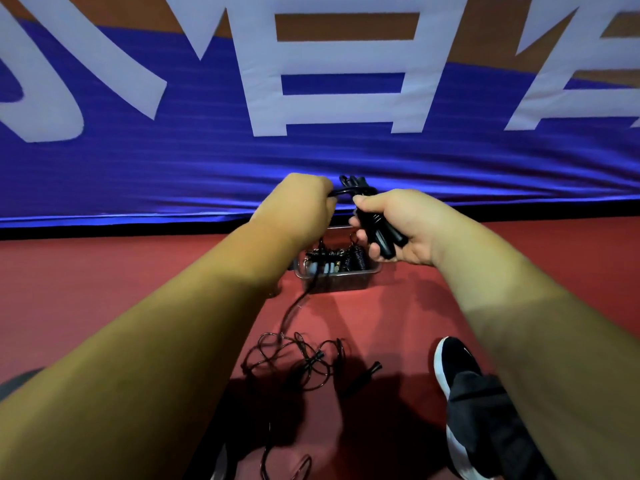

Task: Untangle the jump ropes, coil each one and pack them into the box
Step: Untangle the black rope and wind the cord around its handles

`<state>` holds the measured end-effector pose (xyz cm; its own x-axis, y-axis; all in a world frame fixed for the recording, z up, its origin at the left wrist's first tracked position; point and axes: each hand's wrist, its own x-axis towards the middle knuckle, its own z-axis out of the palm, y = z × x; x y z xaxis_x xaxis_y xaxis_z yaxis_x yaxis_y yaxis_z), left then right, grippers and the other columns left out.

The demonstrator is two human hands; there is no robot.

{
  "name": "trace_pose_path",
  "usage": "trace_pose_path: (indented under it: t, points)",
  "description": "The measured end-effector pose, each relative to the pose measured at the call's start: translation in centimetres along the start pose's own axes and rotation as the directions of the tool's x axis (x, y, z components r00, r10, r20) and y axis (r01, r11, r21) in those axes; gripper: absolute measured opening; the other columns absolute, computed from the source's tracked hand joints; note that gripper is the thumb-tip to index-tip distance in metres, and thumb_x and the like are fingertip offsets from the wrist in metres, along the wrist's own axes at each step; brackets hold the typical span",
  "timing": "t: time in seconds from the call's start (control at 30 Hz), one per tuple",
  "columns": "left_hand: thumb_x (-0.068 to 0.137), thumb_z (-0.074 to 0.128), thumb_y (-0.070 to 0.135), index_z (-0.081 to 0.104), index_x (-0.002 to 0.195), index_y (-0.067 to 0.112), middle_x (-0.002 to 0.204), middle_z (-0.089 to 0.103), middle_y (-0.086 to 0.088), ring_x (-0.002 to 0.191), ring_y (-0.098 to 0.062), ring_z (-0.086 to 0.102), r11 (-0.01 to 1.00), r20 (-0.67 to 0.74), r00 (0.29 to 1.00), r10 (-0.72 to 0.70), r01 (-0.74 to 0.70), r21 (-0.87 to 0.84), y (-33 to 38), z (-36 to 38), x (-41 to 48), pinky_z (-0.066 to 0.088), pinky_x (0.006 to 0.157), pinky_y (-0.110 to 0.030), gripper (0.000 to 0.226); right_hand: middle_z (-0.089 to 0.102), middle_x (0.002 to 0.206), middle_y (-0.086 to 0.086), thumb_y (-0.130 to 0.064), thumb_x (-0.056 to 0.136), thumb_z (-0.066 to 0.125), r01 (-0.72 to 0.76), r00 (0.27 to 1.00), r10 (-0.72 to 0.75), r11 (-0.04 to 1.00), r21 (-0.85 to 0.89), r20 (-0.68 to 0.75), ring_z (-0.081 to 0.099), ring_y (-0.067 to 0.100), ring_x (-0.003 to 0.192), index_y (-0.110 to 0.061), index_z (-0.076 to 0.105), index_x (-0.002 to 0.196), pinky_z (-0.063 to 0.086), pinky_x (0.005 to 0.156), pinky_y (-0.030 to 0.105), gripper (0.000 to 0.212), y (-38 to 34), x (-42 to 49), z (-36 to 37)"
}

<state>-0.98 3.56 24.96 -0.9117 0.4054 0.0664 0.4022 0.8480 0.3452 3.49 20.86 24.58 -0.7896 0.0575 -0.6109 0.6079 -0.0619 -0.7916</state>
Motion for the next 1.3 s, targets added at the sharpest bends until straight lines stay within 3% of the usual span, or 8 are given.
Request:
trace_pose_path:
  t: [0.07, 0.17, 0.33, 0.53, 0.67, 0.83, 1.0, 1.3]
  points:
    - [0.106, 0.056, 0.032, 0.064, 0.089, 0.011, 0.078, 0.074, -0.007, 0.065, -0.028, 0.067, 0.955, 0.080, 0.996, -0.049, 0.070, -0.289, 0.2, -0.5, -0.1, 0.052, 0.059, -0.033, 0.029, 0.068, 0.079, -0.002, -0.032, 0.104, 0.064, 0.009, 1.000, -0.010, 0.999, 0.038, 0.005, 0.061, 0.012, 0.058, -0.015, 0.063, 0.108, 0.041, 0.045, 0.024, 0.017, 0.0, 0.2, -0.1]
    - [0.110, 0.053, 0.026, 0.062, 0.097, 0.008, 0.083, 0.076, -0.008, 0.074, -0.021, 0.070, 0.577, 0.308, 0.951, -0.008, 0.256, -0.775, 0.6, -1.6, -0.6, 0.061, 0.070, -0.031, 0.024, 0.064, 0.081, -0.003, -0.034, 0.105, 0.059, 0.004, 0.997, -0.011, 0.995, 0.100, 0.075, 0.058, 0.011, 0.059, -0.019, 0.060, 0.110, 0.037, 0.044, 0.024, 0.016, -0.3, 0.1, -0.3]
    - [0.113, 0.039, 0.027, 0.061, 0.119, 0.003, 0.077, 0.061, -0.002, 0.071, -0.019, 0.063, 0.166, 0.404, 0.907, 0.122, 0.383, -0.909, 0.2, -3.1, -0.8, 0.058, 0.083, -0.037, 0.033, 0.063, 0.079, -0.002, -0.032, 0.106, 0.058, 0.028, 0.997, -0.036, 0.992, 0.122, 0.063, 0.056, 0.010, 0.056, -0.025, 0.060, 0.115, 0.034, 0.046, 0.022, 0.012, -0.3, 0.0, -0.3]
    - [0.110, 0.046, 0.008, 0.060, 0.132, -0.006, 0.097, 0.072, -0.004, 0.073, -0.011, 0.054, 0.452, 0.386, 0.897, 0.216, 0.259, -0.854, -1.6, -2.5, -1.0, 0.052, 0.078, -0.027, 0.030, 0.058, 0.077, -0.005, -0.034, 0.095, 0.061, 0.045, 0.993, -0.061, 0.987, 0.156, 0.097, 0.051, 0.009, 0.057, -0.021, 0.061, 0.110, 0.028, 0.048, 0.020, 0.020, -0.9, -0.7, -1.3]
    - [0.107, 0.056, 0.012, 0.071, 0.117, 0.007, 0.106, 0.079, -0.006, 0.080, -0.012, 0.059, 0.732, 0.420, 0.895, 0.149, 0.186, -0.656, -2.8, -1.9, -1.2, 0.052, 0.082, -0.032, 0.018, 0.060, 0.080, -0.001, -0.054, 0.096, 0.065, 0.076, 0.990, -0.089, 0.990, 0.116, 0.107, 0.051, 0.012, 0.057, -0.018, 0.061, 0.096, 0.027, 0.047, 0.020, 0.037, -0.8, -1.1, -1.2]
    - [0.107, 0.058, 0.014, 0.074, 0.101, 0.016, 0.098, 0.080, 0.000, 0.073, -0.009, 0.064, 0.893, 0.437, 0.896, 0.079, 0.132, -0.431, -2.7, -1.2, -1.2, 0.057, 0.071, -0.025, 0.017, 0.066, 0.081, 0.005, -0.045, 0.104, 0.063, 0.122, 0.989, -0.125, 0.992, 0.041, 0.079, 0.055, 0.016, 0.056, -0.013, 0.063, 0.106, 0.031, 0.043, 0.021, 0.033, 0.1, -0.5, -0.3]
    - [0.109, 0.047, 0.010, 0.068, 0.108, 0.011, 0.092, 0.077, -0.009, 0.071, -0.017, 0.062, 0.888, 0.497, 0.866, 0.049, 0.190, -0.418, -2.3, -0.3, -1.5, 0.056, 0.068, -0.036, 0.021, 0.067, 0.083, 0.006, -0.042, 0.103, 0.067, 0.214, 0.975, -0.208, 0.974, -0.077, 0.075, 0.054, 0.018, 0.058, -0.014, 0.063, 0.106, 0.032, 0.046, 0.024, 0.029, 0.5, -0.4, 0.3]
    - [0.100, 0.066, 0.006, 0.073, 0.112, 0.009, 0.099, 0.078, -0.007, 0.082, -0.015, 0.071, 0.539, 0.473, 0.879, 0.060, 0.370, -0.757, -3.5, -1.4, -1.3, 0.056, 0.088, -0.044, 0.014, 0.070, 0.087, 0.006, -0.046, 0.103, 0.067, 0.242, 0.970, -0.242, 0.961, -0.135, 0.015, 0.057, 0.017, 0.058, -0.017, 0.064, 0.107, 0.038, 0.049, 0.025, 0.029, 0.4, -0.2, -0.8]
